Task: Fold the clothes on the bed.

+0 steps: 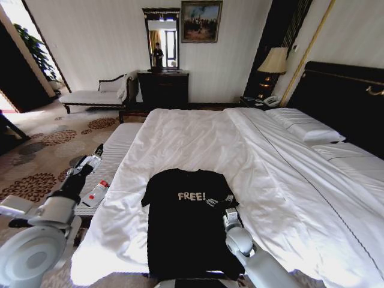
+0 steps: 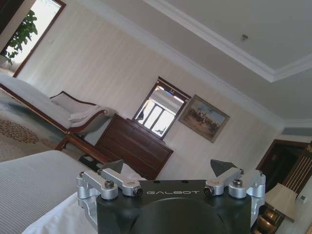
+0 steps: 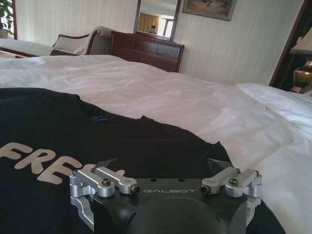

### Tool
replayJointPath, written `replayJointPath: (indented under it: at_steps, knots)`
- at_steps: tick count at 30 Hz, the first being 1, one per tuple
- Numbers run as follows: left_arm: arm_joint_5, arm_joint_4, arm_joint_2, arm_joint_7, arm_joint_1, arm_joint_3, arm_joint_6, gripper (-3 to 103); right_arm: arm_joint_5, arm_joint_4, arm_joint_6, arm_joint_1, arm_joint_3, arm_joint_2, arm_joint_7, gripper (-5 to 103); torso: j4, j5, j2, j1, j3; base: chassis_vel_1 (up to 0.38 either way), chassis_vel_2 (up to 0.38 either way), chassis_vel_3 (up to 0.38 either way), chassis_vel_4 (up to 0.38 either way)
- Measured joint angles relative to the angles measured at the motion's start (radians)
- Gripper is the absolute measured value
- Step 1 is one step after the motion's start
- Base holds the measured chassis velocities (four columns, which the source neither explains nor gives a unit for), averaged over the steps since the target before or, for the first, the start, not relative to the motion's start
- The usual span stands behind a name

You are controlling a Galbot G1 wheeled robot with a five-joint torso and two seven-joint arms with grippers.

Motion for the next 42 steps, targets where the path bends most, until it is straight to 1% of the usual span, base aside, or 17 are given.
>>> replayJointPath:
  at_steps: [8, 15, 18, 19, 21, 22, 24, 25, 27, 28, 30, 33, 34, 36, 39, 41, 42]
  knots:
    - [-0.007, 0.001, 0.004, -0.003, 0.008, -0.017, 0.002, 100, 0.004, -0.023, 0.000, -0.003, -0.023, 0.016, -0.003, 100, 0.0000, 0.0000, 0.000, 0.000, 0.000, 0.000, 0.000, 0.000, 0.000]
    - [-0.036, 0.002, 0.009, -0.012, 0.010, -0.031, 0.005, 100, 0.013, -0.061, -0.025, 0.004, -0.013, 0.027, 0.035, 101, 0.0000, 0.0000, 0.000, 0.000, 0.000, 0.000, 0.000, 0.000, 0.000]
    - [-0.045, 0.002, 0.007, -0.015, 0.012, -0.031, 0.005, 100, 0.022, -0.065, -0.032, 0.006, -0.006, 0.022, 0.046, 85, 0.0000, 0.0000, 0.000, 0.000, 0.000, 0.000, 0.000, 0.000, 0.000]
    - [-0.045, 0.002, 0.007, -0.015, 0.012, -0.031, 0.005, 100, 0.022, -0.065, -0.032, 0.006, -0.006, 0.022, 0.046, 85, 0.0000, 0.0000, 0.000, 0.000, 0.000, 0.000, 0.000, 0.000, 0.000]
    - [-0.051, 0.002, 0.007, -0.017, 0.012, -0.028, 0.005, 100, 0.022, -0.071, -0.032, 0.010, -0.002, 0.020, 0.048, 75, 0.0000, 0.0000, 0.000, 0.000, 0.000, 0.000, 0.000, 0.000, 0.000]
    - [-0.052, 0.002, 0.007, -0.017, 0.011, -0.026, 0.005, 100, 0.022, -0.074, -0.032, 0.013, -0.001, 0.020, 0.049, 75, 0.0000, 0.0001, 0.000, 0.000, 0.000, 0.000, 0.000, 0.000, 0.000]
    - [-0.056, 0.002, 0.007, -0.018, 0.009, -0.023, 0.006, 100, 0.024, -0.079, -0.032, 0.018, 0.003, 0.018, 0.049, 64, 0.0000, 0.0001, 0.000, 0.000, 0.000, 0.000, 0.000, 0.000, 0.000]
    - [-0.056, 0.002, 0.007, -0.018, 0.009, -0.023, 0.006, 100, 0.024, -0.079, -0.032, 0.018, 0.003, 0.018, 0.049, 64, 0.0000, 0.0001, 0.000, 0.000, 0.000, 0.000, 0.000, 0.000, 0.000]
    - [-0.061, 0.003, 0.008, -0.019, 0.008, -0.020, 0.007, 100, 0.025, -0.086, -0.032, 0.022, 0.005, 0.015, 0.048, 53, 0.0000, 0.0001, 0.000, 0.000, 0.000, 0.000, 0.000, 0.000, 0.000]
    - [-0.064, 0.003, 0.008, -0.020, 0.007, -0.018, 0.007, 100, 0.025, -0.090, -0.032, 0.024, 0.006, 0.014, 0.047, 53, 0.0000, 0.0001, 0.000, 0.000, 0.000, 0.000, 0.000, 0.000, 0.000]
    - [-0.065, 0.003, 0.007, -0.020, 0.006, -0.016, 0.007, 100, 0.025, -0.093, -0.031, 0.025, 0.006, 0.014, 0.046, 47, 0.0000, 0.0001, 0.000, 0.000, 0.000, 0.000, 0.000, 0.000, 0.000]
    - [-0.065, 0.003, 0.006, -0.021, 0.004, -0.008, 0.008, 100, 0.029, -0.093, -0.025, 0.030, 0.012, 0.015, 0.042, 32, 0.0000, 0.0001, 0.000, 0.000, 0.000, 0.000, 0.000, 0.000, 0.000]
    - [-0.065, 0.003, 0.006, -0.021, 0.004, -0.008, 0.008, 100, 0.029, -0.093, -0.025, 0.030, 0.012, 0.015, 0.042, 32, 0.0000, 0.0001, 0.000, 0.000, 0.000, 0.000, 0.000, 0.000, 0.000]
    - [-0.063, 0.003, 0.006, -0.021, 0.003, -0.005, 0.008, 100, 0.030, -0.094, -0.019, 0.032, 0.015, 0.015, 0.036, 20, 0.0000, 0.0001, 0.000, 0.000, 0.000, 0.000, 0.000, 0.000, 0.000]
    - [-0.063, 0.003, 0.006, -0.022, 0.002, -0.002, 0.008, 100, 0.030, -0.094, -0.014, 0.034, 0.016, 0.014, 0.030, 15, 0.0000, 0.0001, 0.000, 0.000, 0.000, 0.000, 0.000, 0.000, 0.000]
    - [-0.062, 0.003, 0.005, -0.022, 0.002, 0.001, 0.008, 100, 0.032, -0.095, -0.010, 0.038, 0.018, 0.014, 0.025, 4, 0.0000, 0.0001, 0.000, 0.000, 0.000, 0.000, 0.000, 0.000, 0.000]
    - [-0.061, 0.003, 0.004, -0.022, 0.001, 0.003, 0.008, 100, 0.035, -0.095, -0.008, 0.041, 0.020, 0.013, 0.023, 2, 0.0000, 0.0001, 0.000, 0.000, 0.000, 0.000, 0.000, 0.000, 0.000]
